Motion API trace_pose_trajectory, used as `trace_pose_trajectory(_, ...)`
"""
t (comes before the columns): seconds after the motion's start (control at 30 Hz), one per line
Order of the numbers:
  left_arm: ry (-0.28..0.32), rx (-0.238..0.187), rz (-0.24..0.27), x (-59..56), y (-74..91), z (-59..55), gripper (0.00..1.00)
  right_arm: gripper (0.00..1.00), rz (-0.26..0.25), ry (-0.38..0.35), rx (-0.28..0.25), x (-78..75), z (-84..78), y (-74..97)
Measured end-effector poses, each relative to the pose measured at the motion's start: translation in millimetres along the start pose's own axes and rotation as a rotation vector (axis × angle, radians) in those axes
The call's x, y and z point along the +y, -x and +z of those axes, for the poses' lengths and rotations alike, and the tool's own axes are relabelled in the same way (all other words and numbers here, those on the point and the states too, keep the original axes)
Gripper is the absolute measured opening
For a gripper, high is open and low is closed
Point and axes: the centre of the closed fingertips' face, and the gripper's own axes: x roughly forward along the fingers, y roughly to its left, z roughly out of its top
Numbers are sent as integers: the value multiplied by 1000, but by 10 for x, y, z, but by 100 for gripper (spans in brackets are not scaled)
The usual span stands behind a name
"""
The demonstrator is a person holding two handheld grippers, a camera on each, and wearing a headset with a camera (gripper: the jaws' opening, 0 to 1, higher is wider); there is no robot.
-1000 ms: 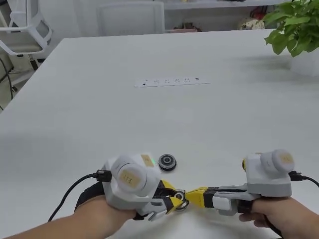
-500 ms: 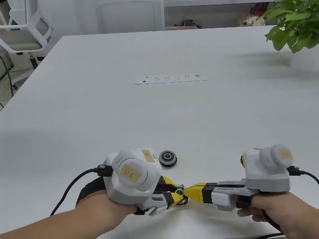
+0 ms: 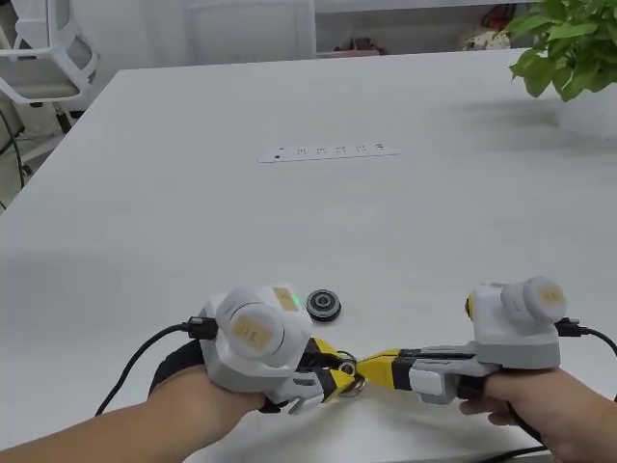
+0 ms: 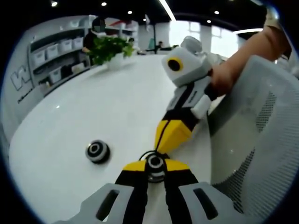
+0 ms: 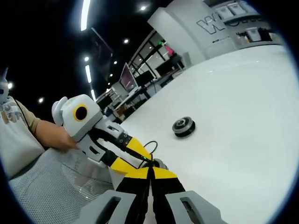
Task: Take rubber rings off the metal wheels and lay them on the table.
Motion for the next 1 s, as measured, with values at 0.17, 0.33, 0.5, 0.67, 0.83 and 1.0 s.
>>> trace_pose_trajectory(0.17, -16, -7, -9, -11, 2, 3, 13, 0, -6, 4, -2, -10, 3, 8)
trace_pose_trajectory(0.33, -32, 0, -15, -13, 3, 5, 14, 0, -4, 8, -2, 2, 9, 12)
trace_pose_trajectory(0.5, -21, 3, -25, -17, 35, 14, 18, 0, 0, 12, -1, 15, 10, 13)
trace_pose_trajectory(0.67, -12, 6, -53, -81, 105, 34, 26, 0, 5, 18, -4, 25, 21, 23)
trace_pose_trajectory(0.83, -3, -2, -63, -114, 188, 81, 33, 0, 9, 22, -10, 44, 42, 31)
trace_pose_trajectory(1.0, 9, -18, -68, -141, 313, 150, 39, 0, 20, 34, -7, 82, 63, 40)
